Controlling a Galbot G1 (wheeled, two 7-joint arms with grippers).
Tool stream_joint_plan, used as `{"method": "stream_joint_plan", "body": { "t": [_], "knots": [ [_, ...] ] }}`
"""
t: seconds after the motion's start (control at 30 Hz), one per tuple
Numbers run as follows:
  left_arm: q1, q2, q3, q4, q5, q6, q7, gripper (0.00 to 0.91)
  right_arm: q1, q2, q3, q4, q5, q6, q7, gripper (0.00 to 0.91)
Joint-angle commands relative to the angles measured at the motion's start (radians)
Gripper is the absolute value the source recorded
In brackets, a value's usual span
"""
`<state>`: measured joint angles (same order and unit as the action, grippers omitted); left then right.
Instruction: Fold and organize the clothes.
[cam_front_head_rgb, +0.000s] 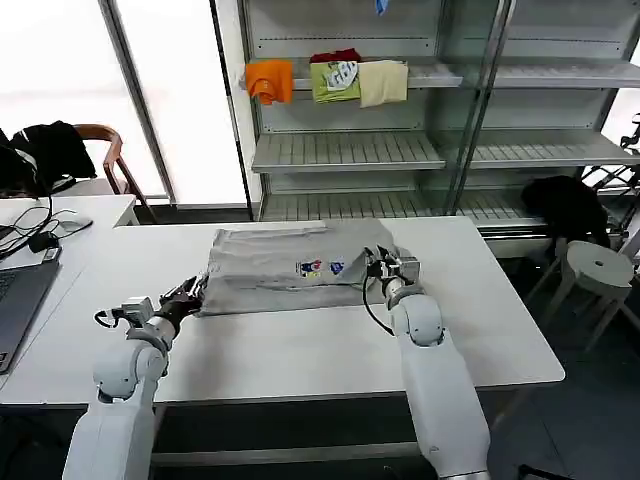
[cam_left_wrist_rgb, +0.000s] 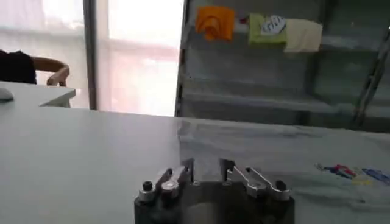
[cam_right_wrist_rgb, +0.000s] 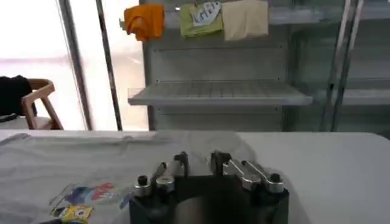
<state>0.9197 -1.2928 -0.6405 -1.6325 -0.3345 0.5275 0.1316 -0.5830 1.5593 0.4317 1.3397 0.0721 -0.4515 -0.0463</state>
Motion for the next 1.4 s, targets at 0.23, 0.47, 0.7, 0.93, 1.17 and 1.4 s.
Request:
{"method": "stream_joint_plan", "body": {
  "t": [0.23,0.47,0.7,0.93,1.17,1.4],
  "knots": [
    [0.056,0.014,-0.011,-0.095,0.01,0.001,0.0,0.907,-0.011,-0.052,0.011,0.07,0.062,-0.032,0.008,0.907],
    [0.089,0.002,-0.011,-0.125,0.065,0.028,-0.002,0.907,-0.124,-0.095,0.013,0.224,0.077,-0.128,0.004,0.907],
    [0.119,0.02,-0.009,-0.119,0.107,0.049,0.003,0.907,-0.3,-0.14,0.052,0.355,0.062,-0.13,-0.004,0.907],
    [0.116,-0.002,-0.006,-0.101,0.13,0.048,0.005,0.907,-0.389,-0.15,0.089,0.39,0.051,-0.128,-0.032,0.907],
    [0.105,-0.022,-0.011,-0.082,0.134,0.048,0.01,0.907,-0.426,-0.139,0.094,0.384,0.022,-0.127,-0.049,0.645],
    [0.092,-0.023,-0.005,-0.058,0.146,0.047,0.013,0.907,-0.413,-0.116,0.084,0.345,-0.014,-0.126,-0.047,0.0]
  ]
}}
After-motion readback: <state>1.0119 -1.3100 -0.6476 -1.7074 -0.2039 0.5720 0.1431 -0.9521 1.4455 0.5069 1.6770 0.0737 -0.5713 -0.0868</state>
